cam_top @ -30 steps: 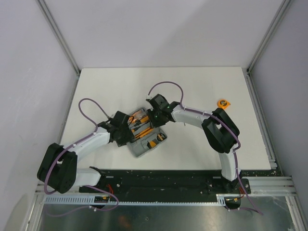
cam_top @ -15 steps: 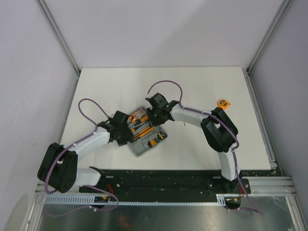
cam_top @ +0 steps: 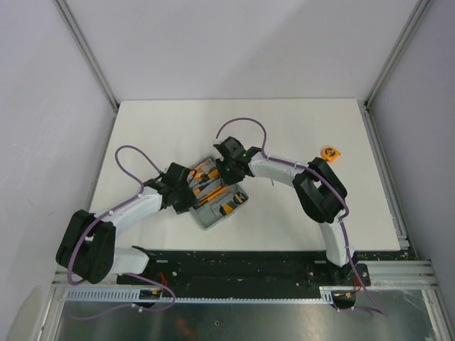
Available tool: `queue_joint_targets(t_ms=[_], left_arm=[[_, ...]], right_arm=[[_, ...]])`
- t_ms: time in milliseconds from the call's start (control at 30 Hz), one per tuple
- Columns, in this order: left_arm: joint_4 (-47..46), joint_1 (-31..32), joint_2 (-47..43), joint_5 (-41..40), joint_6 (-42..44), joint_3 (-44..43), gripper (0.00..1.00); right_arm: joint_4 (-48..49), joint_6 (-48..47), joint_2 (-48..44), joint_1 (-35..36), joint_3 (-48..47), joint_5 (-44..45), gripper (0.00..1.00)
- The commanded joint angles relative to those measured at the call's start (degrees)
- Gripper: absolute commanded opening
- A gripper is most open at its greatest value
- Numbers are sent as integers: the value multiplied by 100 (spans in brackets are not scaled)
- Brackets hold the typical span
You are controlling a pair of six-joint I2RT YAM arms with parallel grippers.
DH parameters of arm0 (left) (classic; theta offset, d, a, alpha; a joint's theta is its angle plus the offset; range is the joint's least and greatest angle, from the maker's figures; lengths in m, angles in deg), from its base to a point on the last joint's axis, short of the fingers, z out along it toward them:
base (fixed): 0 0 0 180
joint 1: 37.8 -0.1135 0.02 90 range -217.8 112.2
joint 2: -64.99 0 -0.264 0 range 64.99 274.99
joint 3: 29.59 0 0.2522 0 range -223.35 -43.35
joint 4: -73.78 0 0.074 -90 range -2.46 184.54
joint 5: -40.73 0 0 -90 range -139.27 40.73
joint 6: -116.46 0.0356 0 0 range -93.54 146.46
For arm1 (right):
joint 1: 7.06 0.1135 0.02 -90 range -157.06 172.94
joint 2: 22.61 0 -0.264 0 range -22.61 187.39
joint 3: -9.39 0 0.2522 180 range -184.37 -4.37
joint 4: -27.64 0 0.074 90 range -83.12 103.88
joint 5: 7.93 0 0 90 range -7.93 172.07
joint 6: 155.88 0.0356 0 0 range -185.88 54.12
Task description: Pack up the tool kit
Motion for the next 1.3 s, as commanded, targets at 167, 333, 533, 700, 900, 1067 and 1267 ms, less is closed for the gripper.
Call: queue_joint_targets(t_ms=[167, 333, 533, 700, 900, 1067, 1267], left_arm=[[71, -73, 645, -41, 54, 361, 29], [-41, -236, 938, 289, 115, 495, 25], [-123, -302, 1433, 793, 95, 560, 15], [-403, -304, 1692, 853, -155, 765, 9], [-651, -58, 1798, 455, -596, 896, 6], [-597, 326, 1844, -112, -978, 874, 5], [-447, 668, 2016, -462, -1226, 782, 1]], right_arm=[[-322, -105, 605, 294, -177, 284, 36], [-437, -163, 832, 402, -297, 693, 36], [-558, -107, 950, 453, -430, 825, 37], [-607, -73, 975, 468, -452, 803, 37], [-595, -192, 1057, 535, -379, 750, 37], [-608, -289, 1071, 584, -291, 814, 36], [-620, -328, 947, 572, -174, 924, 36]])
